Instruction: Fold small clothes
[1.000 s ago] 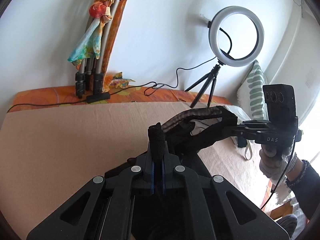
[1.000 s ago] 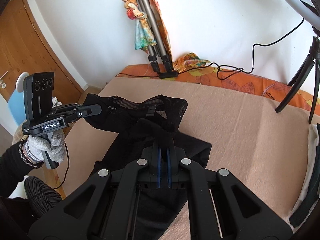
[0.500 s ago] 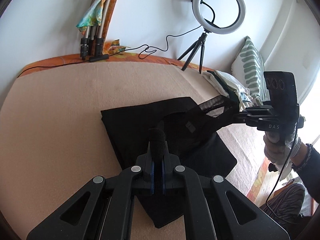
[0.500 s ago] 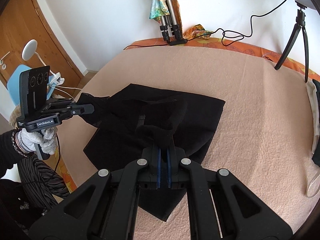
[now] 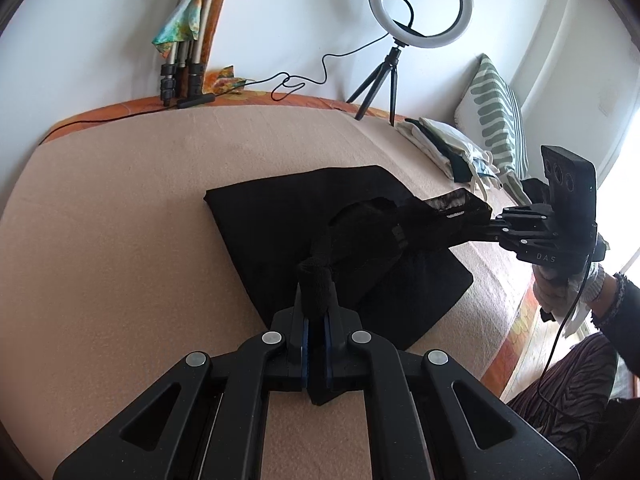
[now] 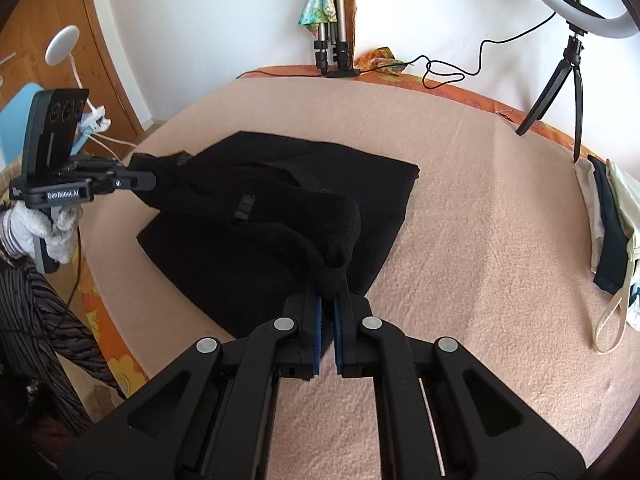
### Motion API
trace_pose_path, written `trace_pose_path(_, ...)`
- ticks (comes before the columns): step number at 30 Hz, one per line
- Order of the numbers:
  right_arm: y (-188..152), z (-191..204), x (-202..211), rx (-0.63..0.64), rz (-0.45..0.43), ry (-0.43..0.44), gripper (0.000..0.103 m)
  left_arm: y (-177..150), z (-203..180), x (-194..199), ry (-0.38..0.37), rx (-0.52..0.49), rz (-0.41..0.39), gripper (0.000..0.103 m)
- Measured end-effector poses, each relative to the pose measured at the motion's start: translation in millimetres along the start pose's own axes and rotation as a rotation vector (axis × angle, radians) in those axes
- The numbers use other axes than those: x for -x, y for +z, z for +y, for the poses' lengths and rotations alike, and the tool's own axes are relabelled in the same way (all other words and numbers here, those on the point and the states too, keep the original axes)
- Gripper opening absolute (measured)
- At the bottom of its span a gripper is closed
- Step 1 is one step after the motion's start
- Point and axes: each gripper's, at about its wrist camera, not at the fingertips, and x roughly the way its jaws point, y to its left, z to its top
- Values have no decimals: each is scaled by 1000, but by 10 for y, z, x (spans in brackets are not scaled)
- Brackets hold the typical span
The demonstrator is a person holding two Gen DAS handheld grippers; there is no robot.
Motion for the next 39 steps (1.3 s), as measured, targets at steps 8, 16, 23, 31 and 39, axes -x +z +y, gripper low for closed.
trace_pose_path(8, -263, 42, 305, 35, 25, -25, 44, -255, -140, 228, 13, -120, 60, 8)
trace_pose_path(16, -284, -122, 406, -287, -25, 121, 46, -301, -274, 372, 53, -132, 32, 42)
trace_pose_path(23, -520, -433, 47, -748, 62, 277, 46, -345, -274, 162, 36, -19, 85, 48)
trace_pose_path(31, -673, -534, -200, -958, 100, 382, 46, -437, -245, 55, 13, 39, 157, 47)
trace_pose_path(39, -562, -504, -306, -959, 127, 354, 35, -433, -152, -72, 6, 108, 192, 7)
